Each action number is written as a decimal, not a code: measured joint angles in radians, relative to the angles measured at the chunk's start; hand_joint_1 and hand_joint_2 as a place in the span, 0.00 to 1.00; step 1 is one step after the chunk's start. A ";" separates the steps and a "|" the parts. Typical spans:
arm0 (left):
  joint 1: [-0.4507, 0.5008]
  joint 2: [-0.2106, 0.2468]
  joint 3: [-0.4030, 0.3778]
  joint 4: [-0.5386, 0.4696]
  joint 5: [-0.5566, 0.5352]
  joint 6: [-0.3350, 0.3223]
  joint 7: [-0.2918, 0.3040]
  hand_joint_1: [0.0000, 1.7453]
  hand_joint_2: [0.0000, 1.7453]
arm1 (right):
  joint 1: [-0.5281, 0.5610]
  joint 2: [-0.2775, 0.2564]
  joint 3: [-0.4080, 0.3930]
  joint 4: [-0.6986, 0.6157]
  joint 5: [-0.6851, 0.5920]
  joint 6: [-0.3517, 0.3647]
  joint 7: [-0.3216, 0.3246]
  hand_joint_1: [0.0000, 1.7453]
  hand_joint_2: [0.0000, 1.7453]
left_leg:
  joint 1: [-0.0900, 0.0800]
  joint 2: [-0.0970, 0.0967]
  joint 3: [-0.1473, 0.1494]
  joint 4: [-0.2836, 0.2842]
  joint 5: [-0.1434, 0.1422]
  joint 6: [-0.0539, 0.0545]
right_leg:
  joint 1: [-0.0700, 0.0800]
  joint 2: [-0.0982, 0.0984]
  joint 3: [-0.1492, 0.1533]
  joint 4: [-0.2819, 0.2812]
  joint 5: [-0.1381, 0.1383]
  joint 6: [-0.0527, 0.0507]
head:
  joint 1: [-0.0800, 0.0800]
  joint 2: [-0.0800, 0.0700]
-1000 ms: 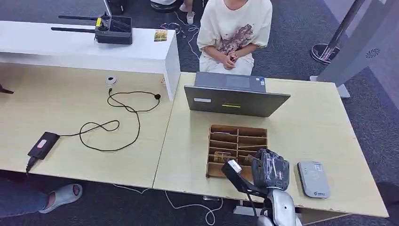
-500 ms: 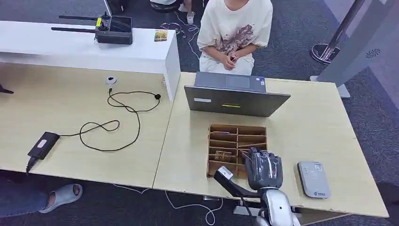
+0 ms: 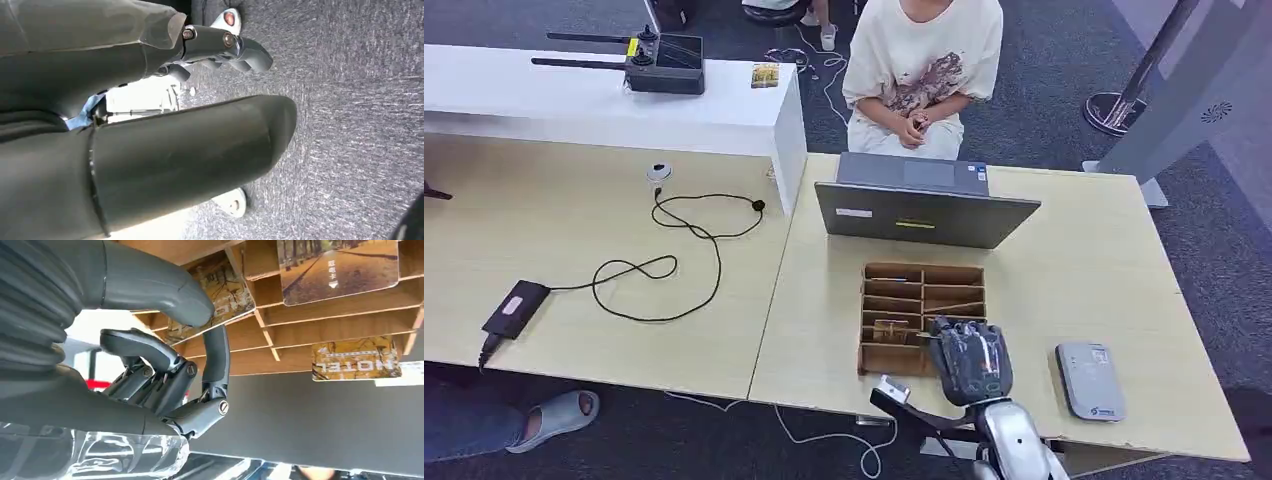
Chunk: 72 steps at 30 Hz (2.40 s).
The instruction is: Pass the card to the sensor for recognition and then transmit it.
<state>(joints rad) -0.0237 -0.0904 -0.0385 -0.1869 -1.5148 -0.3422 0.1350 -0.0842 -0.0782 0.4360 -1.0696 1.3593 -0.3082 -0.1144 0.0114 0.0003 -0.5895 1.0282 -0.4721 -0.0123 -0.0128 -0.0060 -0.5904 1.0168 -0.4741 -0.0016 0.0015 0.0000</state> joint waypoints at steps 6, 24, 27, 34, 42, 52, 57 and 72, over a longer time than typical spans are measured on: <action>0.000 0.000 0.000 0.000 0.000 0.008 0.000 0.00 0.00 | -0.003 -0.015 0.008 -0.003 -0.124 0.002 -0.032 1.00 1.00 | 0.000 0.000 0.000 0.000 0.000 0.000 | 0.000 0.000 0.000 0.000 0.000 0.000 | 0.000 0.000; 0.005 0.018 -0.024 0.003 0.003 0.006 0.001 0.00 0.00 | 0.014 -0.039 -0.108 -0.304 -0.446 0.033 -0.158 1.00 1.00 | -0.001 0.001 -0.001 0.000 0.000 0.000 | -0.001 0.002 -0.001 0.000 0.002 0.001 | -0.001 0.000; 0.003 0.015 -0.024 0.003 0.004 0.002 0.000 0.00 0.00 | -0.013 -0.040 -0.116 -0.319 -0.503 0.058 -0.191 1.00 1.00 | 0.000 0.001 0.000 0.000 0.000 0.000 | -0.001 0.001 -0.001 0.000 0.002 0.001 | -0.002 0.000; 0.002 0.007 -0.024 0.003 0.004 -0.001 -0.001 0.00 0.00 | -0.055 -0.040 -0.117 -0.341 -0.624 0.108 -0.254 1.00 1.00 | 0.000 0.001 0.000 0.000 0.001 0.000 | 0.000 0.002 -0.001 0.000 0.002 0.001 | -0.002 0.000; 0.001 0.003 -0.024 0.003 0.003 -0.010 -0.003 0.00 0.00 | -0.137 -0.040 -0.117 -0.352 -0.654 0.117 -0.274 1.00 1.00 | 0.000 0.001 -0.001 0.000 0.001 0.000 | 0.000 0.002 -0.001 0.000 0.002 0.001 | -0.001 0.000; -0.002 -0.003 -0.024 0.003 0.002 -0.026 -0.013 0.00 0.00 | -0.357 -0.023 -0.085 -0.229 -0.581 0.122 -0.230 1.00 1.00 | 0.000 0.000 -0.001 0.000 0.003 0.000 | 0.000 0.001 0.000 0.001 0.003 0.000 | -0.001 0.000; -0.002 -0.003 -0.024 0.003 0.001 -0.025 -0.022 0.00 0.00 | -0.494 -0.015 -0.068 -0.111 -0.519 0.117 -0.188 1.00 1.00 | 0.000 0.001 -0.001 0.000 0.004 0.000 | 0.000 0.001 -0.001 0.001 0.004 -0.001 | -0.001 0.000; -0.002 -0.010 -0.024 0.003 0.000 -0.048 -0.034 0.00 0.00 | -0.880 0.111 -0.006 0.361 -0.367 0.129 -0.010 1.00 1.00 | 0.000 0.000 -0.001 0.000 0.004 -0.001 | 0.000 0.001 -0.001 0.002 0.004 -0.001 | -0.001 0.000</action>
<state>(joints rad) -0.0257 -0.0999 -0.0626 -0.1843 -1.5148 -0.3899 0.1015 -0.9644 0.0328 0.4303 -0.7083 0.9926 -0.1789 -0.1239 0.0114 0.0007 -0.5903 1.0286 -0.4677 -0.0130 -0.0130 -0.0046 -0.5917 1.0189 -0.4698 -0.0024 0.0004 0.0000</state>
